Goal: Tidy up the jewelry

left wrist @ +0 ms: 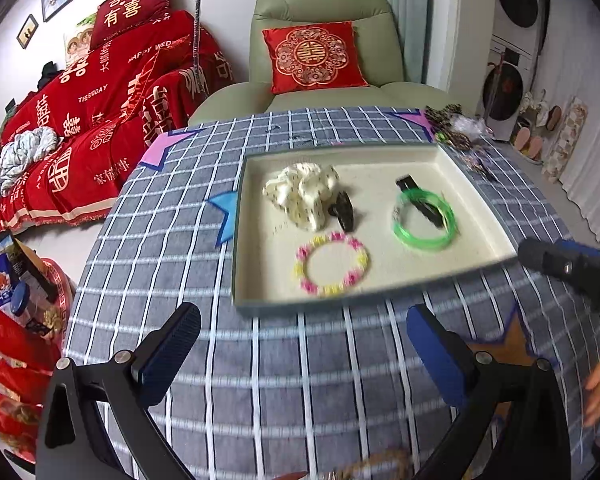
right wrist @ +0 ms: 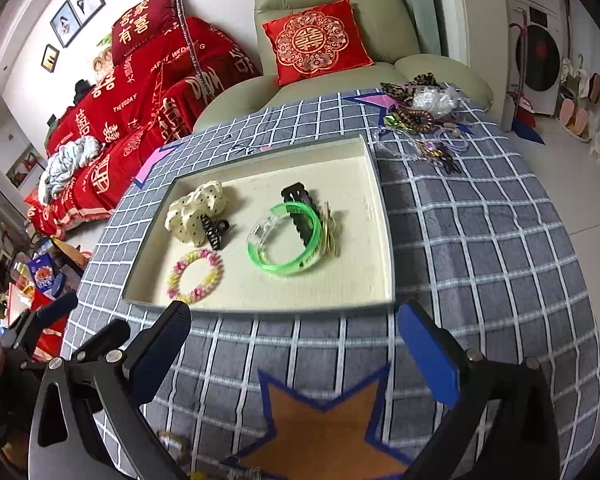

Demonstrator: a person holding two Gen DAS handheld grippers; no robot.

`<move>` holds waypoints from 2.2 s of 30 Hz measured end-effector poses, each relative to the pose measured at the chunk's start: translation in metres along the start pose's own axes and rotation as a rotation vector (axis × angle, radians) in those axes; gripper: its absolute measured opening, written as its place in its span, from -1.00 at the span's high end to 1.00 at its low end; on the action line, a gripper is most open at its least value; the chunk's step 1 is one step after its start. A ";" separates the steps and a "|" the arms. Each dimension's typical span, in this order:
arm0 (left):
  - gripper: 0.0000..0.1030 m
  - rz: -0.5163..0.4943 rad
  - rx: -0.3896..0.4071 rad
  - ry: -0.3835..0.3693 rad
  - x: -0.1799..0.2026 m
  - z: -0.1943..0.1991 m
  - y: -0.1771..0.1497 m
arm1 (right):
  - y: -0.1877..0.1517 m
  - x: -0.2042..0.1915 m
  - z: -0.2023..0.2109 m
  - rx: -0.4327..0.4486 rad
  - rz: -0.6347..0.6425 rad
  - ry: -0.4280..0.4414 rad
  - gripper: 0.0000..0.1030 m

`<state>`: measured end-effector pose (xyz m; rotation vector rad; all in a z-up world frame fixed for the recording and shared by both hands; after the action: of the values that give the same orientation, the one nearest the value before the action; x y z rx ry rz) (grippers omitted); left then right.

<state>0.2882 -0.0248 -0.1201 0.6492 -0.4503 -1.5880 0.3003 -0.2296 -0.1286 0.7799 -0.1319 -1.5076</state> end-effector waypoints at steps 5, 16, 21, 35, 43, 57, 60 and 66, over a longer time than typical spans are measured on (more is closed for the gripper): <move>-1.00 -0.017 -0.004 0.014 -0.008 0.015 -0.032 | -0.027 -0.003 0.015 -0.028 0.009 0.001 -1.00; -1.00 -0.023 -0.028 0.028 -0.020 0.030 -0.089 | -0.093 0.003 0.039 -0.116 -0.047 -0.004 -1.00; -1.00 -0.021 -0.052 0.005 -0.018 0.031 -0.107 | -0.121 0.010 0.048 -0.137 -0.051 -0.038 -1.00; -0.98 0.028 -0.087 0.002 -0.015 0.027 -0.130 | -0.158 0.034 0.047 -0.155 -0.146 -0.130 -1.00; -0.86 0.056 -0.130 -0.013 -0.009 0.017 -0.135 | -0.150 0.030 0.033 -0.123 -0.154 -0.184 -0.86; 0.13 0.019 -0.141 -0.083 0.021 0.021 -0.135 | -0.147 0.012 0.018 -0.115 0.019 -0.326 -0.01; 0.59 0.014 -0.135 -0.112 0.026 0.024 -0.134 | -0.147 0.011 0.020 -0.116 0.026 -0.315 0.52; 0.74 0.066 -0.132 -0.191 0.019 0.031 -0.137 | -0.150 0.013 0.026 -0.101 -0.002 -0.264 0.53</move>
<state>0.1631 -0.0294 -0.1860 0.3803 -0.4982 -1.6082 0.1619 -0.2328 -0.1938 0.4987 -0.2500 -1.6022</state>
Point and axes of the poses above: each gripper's, at about its wrist camera, not at the fingertips, and z roughly against the way its jaws point, x to its right, y to its top, the point moved 8 cm from there along -z, roughly the way its jaws point, and after that the axes turned 8 degrees about y, right-handed, at the moved point
